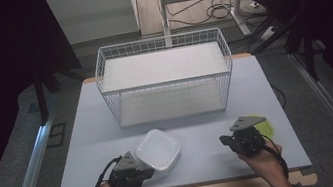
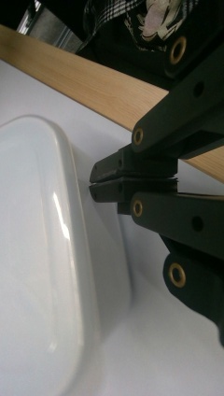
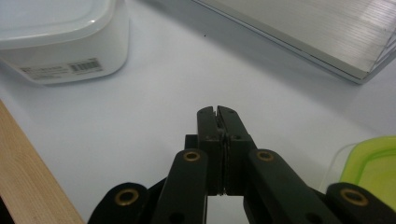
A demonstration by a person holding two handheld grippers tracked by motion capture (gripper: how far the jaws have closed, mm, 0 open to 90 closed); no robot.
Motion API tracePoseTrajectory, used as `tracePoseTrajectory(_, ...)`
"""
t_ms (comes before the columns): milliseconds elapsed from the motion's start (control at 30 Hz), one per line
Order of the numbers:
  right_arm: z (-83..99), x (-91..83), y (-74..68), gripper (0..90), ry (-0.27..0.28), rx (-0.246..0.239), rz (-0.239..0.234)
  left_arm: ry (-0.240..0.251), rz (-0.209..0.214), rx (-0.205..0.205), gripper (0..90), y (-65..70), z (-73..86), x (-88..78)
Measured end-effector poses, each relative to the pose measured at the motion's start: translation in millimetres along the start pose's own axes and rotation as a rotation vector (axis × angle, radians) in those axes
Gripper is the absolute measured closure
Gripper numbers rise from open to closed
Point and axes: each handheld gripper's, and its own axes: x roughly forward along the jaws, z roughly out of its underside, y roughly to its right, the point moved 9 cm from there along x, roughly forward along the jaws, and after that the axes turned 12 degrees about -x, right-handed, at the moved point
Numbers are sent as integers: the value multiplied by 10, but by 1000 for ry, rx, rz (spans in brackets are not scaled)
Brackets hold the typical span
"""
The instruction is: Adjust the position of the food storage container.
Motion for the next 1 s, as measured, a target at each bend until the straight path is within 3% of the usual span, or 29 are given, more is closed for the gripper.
tracePoseTrajectory(100, -7, 1, -18, 886, 4, 2, -6, -15, -30, 14, 892, -56, 9, -17)
tracePoseTrajectory(200, -18, 9, -44, 888, 8, 4, -15, -3, -81, -25, 895, -265, 33, -120)
tracePoseTrajectory(233, -18, 9, -44, 888, 8, 4, -15, -3, -81, -25, 896, -265, 33, -120)
tracePoseTrajectory(300, -38, 40, -88, 892, 11, 15, -28, 22, -155, -84, 896, -574, 43, -224)
tracePoseTrajectory(367, -45, 58, -113, 893, 10, 22, -39, 32, -166, -102, 896, -637, 35, -238)
tracePoseTrajectory(400, -65, 97, -171, 894, 14, 38, -64, 63, -170, -145, 896, -734, -6, -247)
tracePoseTrajectory(433, -74, 111, -196, 894, 14, 44, -76, 72, -170, -151, 896, -756, -36, -231)
tracePoseTrajectory(533, -132, 188, -333, 893, 23, 57, -133, 63, -148, -137, 895, -709, -77, -146)
tracePoseTrajectory(633, -188, 260, -476, 893, 29, 69, -193, 39, -166, -104, 895, -655, -84, -84)
tracePoseTrajectory(733, -233, 332, -599, 893, 26, 86, -235, 45, -127, -91, 892, -543, -122, -50)
tracePoseTrajectory(833, -248, 399, -661, 893, 12, 78, -236, 45, -118, -83, 890, -506, -137, -28)
tracePoseTrajectory(867, -247, 437, -683, 893, 0, 77, -230, 43, -92, -83, 890, -452, -155, 15)
tracePoseTrajectory(1000, -246, 458, -629, 892, 6, 95, -207, 37, -53, -69, 889, -343, -202, 100)
